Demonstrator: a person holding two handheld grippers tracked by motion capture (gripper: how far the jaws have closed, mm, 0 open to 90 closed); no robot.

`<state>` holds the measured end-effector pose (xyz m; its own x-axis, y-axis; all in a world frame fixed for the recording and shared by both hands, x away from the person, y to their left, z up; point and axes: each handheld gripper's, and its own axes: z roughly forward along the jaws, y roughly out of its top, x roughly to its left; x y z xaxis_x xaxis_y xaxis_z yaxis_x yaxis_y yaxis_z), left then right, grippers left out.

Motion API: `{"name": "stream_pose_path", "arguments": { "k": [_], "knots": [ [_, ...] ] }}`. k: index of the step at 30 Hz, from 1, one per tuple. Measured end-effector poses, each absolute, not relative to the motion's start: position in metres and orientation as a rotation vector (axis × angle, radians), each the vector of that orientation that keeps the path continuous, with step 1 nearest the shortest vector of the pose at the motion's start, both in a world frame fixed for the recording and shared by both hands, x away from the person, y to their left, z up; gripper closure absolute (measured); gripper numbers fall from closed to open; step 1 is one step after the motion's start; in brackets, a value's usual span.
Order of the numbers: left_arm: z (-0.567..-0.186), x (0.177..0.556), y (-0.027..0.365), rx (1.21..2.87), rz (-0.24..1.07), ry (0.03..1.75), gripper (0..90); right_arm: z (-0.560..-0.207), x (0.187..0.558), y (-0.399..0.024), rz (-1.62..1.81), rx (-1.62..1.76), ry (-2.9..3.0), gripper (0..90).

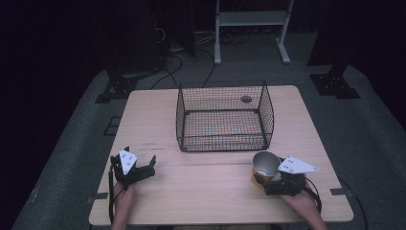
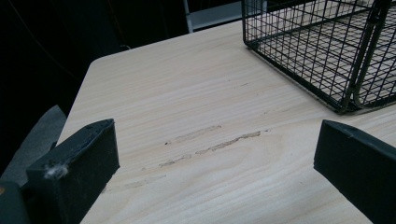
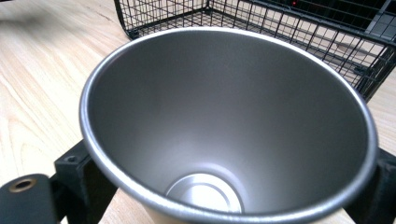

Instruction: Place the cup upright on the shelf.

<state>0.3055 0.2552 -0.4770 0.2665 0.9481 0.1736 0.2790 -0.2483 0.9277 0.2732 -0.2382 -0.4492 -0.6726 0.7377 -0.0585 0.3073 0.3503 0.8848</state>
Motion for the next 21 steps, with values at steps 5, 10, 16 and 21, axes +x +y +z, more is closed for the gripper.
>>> {"name": "stream_pose_path", "arguments": {
  "k": [5, 10, 16, 21],
  "knots": [
    [-0.477, 0.306, 0.255, 1.706, 1.012, 1.134, 0.0, -0.444, 0.274, -0.238, 1.284, 0.906, 2.178, 12.5],
    [-0.477, 0.305, 0.255, 1.707, 1.013, 1.135, 0.0, -0.442, 0.276, -0.241, 1.319, 0.927, 2.195, 12.6],
    [-0.477, 0.306, 0.255, 1.708, 1.014, 1.133, 0.0, -0.428, 0.275, -0.242, 1.337, 0.921, 2.194, 12.6],
    [-0.477, 0.306, 0.255, 1.709, 1.014, 1.131, 0.0, -0.4, 0.277, -0.238, 1.393, 0.882, 2.201, 12.7]
  ]
}}
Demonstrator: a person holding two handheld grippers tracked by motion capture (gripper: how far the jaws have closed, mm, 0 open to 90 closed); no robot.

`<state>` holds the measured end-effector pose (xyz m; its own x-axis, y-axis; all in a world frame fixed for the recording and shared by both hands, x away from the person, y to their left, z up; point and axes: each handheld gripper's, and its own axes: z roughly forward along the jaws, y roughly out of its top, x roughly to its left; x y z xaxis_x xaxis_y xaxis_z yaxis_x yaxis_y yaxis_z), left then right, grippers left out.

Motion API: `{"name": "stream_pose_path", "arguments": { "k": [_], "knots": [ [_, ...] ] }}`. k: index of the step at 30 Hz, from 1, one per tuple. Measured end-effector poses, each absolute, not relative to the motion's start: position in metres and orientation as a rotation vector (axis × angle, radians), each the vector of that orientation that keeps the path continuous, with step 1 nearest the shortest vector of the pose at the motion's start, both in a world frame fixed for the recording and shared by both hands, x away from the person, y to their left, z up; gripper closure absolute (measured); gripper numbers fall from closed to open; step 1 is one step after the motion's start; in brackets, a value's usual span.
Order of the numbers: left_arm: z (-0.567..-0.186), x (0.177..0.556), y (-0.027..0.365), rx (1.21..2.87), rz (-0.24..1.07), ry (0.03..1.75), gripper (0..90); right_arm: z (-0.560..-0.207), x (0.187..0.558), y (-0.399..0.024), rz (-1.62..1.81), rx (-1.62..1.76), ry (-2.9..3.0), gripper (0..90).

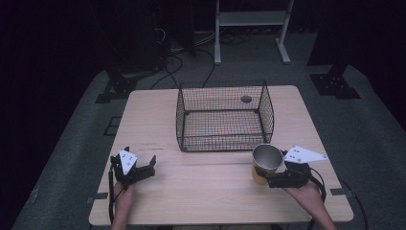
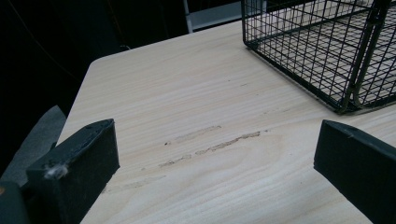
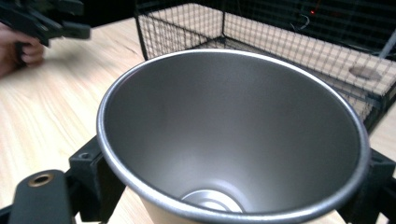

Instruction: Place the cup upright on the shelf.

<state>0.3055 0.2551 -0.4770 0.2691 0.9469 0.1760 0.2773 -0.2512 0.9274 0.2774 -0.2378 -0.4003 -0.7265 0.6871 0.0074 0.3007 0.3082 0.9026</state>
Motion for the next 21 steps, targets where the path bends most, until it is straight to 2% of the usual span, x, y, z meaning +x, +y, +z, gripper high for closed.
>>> {"name": "stream_pose_path", "arguments": {
  "k": [21],
  "knots": [
    [-0.477, 0.306, 0.256, 1.704, 1.009, 1.137, 0.0, -0.333, 0.305, -0.203, 1.457, 0.76, 2.29, 12.6]
  ]
}}
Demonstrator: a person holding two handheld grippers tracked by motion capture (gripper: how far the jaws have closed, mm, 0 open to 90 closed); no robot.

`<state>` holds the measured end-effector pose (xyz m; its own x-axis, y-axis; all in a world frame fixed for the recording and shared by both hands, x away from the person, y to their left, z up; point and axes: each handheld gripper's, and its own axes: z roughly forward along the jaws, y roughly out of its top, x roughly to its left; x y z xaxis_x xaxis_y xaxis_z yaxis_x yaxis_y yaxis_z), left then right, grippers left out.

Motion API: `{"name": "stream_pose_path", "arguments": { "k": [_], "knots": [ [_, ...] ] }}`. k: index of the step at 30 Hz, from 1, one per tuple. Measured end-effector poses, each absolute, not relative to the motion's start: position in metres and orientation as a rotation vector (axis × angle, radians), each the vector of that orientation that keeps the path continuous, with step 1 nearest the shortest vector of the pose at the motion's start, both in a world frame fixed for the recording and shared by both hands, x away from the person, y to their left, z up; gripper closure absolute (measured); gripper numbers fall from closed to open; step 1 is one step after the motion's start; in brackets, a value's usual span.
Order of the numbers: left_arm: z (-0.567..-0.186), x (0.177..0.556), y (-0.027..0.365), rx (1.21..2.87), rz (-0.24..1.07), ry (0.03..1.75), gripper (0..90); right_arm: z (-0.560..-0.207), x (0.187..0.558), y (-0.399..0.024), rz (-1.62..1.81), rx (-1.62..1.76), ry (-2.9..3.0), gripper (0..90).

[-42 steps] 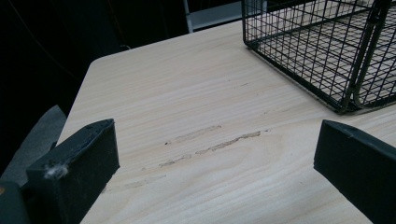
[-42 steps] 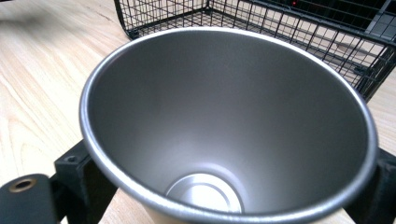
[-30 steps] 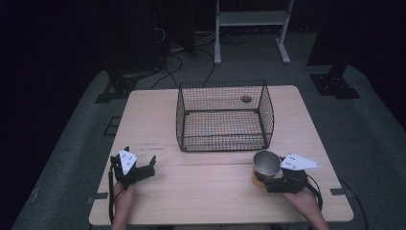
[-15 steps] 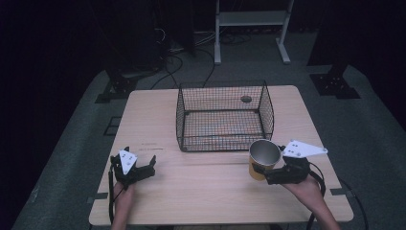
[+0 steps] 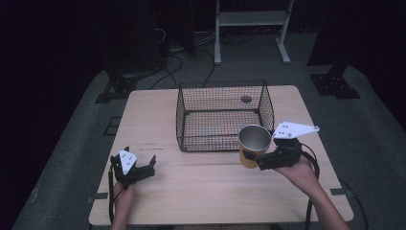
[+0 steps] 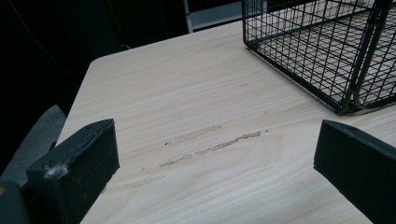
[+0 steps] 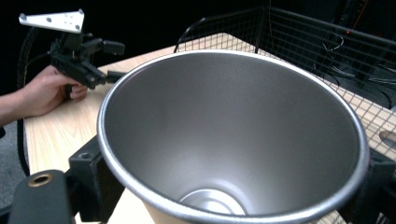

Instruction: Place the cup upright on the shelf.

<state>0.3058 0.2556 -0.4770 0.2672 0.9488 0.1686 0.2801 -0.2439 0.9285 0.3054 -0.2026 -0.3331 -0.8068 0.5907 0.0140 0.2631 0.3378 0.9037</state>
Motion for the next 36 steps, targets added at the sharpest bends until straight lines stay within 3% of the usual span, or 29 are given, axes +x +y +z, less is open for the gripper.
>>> {"name": "stream_pose_path", "arguments": {
  "k": [36],
  "knots": [
    [-0.477, 0.306, 0.257, 1.697, 1.001, 1.139, 0.0, -0.294, 0.395, -0.16, 1.423, 0.76, 2.349, 12.5]
  ]
}}
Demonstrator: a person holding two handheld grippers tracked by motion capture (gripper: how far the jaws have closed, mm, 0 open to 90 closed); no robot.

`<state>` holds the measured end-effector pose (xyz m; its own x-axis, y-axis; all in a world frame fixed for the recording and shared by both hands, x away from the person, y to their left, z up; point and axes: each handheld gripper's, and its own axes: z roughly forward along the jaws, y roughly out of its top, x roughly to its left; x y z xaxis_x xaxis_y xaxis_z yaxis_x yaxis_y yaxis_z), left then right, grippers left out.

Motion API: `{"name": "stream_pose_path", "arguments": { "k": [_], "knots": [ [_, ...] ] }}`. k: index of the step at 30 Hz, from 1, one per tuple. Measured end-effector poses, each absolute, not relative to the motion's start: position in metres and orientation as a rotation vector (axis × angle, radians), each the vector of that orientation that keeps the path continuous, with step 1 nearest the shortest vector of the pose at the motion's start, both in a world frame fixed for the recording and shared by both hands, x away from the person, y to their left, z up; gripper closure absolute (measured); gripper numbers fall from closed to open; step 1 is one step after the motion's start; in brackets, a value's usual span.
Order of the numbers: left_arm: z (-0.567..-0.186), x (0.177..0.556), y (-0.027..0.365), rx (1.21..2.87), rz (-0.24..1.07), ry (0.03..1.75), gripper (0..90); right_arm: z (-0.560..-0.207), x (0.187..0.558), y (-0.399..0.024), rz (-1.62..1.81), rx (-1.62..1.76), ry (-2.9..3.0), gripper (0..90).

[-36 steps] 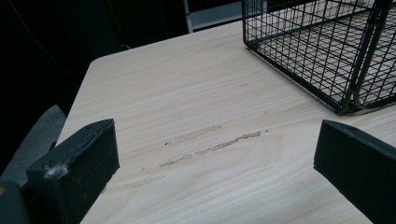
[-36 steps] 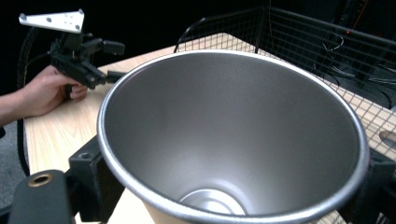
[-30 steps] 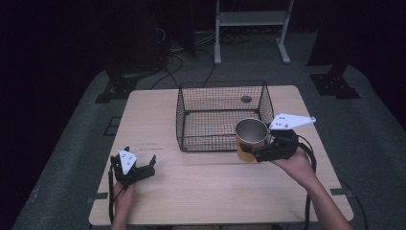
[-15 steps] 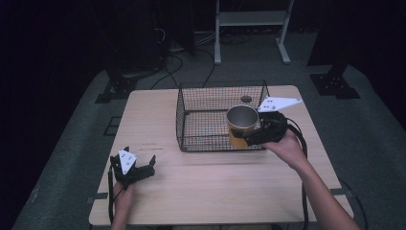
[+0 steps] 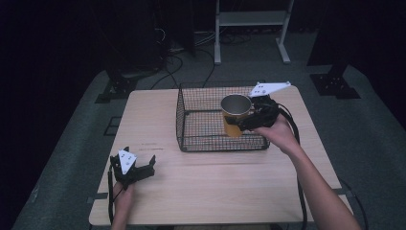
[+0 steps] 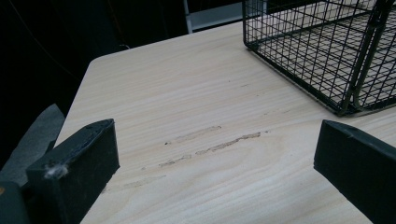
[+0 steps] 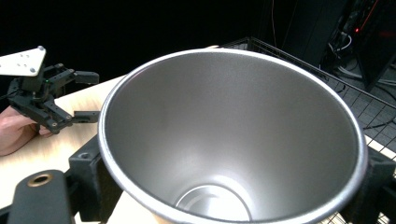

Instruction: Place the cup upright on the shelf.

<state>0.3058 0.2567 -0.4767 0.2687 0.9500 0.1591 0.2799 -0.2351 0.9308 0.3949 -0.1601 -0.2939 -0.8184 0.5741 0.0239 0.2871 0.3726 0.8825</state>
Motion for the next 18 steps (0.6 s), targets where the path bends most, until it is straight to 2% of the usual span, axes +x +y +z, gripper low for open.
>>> {"name": "stream_pose_path", "arguments": {
  "k": [18],
  "knots": [
    [-0.476, 0.306, 0.258, 1.691, 0.994, 1.141, 0.0, -0.296, 0.435, -0.139, 1.404, 0.775, 2.377, 12.5]
  ]
}}
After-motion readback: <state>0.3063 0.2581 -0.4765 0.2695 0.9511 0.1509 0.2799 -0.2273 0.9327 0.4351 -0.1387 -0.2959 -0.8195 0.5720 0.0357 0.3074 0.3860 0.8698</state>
